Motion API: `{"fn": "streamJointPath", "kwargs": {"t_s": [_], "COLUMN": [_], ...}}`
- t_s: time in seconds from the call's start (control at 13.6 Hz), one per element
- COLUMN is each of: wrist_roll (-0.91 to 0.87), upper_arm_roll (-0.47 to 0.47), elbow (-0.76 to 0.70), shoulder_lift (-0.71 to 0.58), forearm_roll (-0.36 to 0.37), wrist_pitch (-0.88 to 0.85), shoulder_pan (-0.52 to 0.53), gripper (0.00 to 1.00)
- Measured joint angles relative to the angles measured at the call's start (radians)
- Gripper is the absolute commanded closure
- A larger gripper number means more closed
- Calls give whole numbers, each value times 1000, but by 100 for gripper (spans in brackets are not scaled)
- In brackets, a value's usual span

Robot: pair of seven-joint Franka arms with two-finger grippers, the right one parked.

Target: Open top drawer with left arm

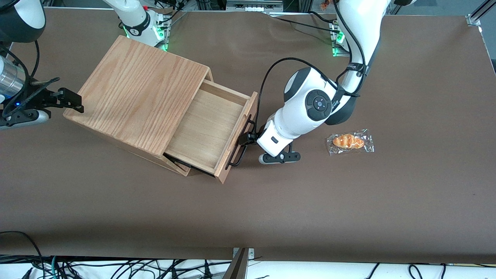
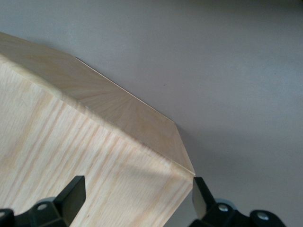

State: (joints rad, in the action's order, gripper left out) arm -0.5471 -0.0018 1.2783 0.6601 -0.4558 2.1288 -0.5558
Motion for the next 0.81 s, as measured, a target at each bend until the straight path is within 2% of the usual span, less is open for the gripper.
{"fn": "streamJointPath", "kwargs": {"t_s": [0.29,0.59,0.81], "wrist_roll": [-15,-13,34], "upper_arm_roll": [5,14,18], "elbow": [-3,-4,-4], "shoulder_lift": [-41,-79,-130], "forearm_roll": [-20,-20,55], "wrist_pitch": [-35,-181,-334], "shoulder_pan": [43,153,263], "gripper": [0,0,0]}}
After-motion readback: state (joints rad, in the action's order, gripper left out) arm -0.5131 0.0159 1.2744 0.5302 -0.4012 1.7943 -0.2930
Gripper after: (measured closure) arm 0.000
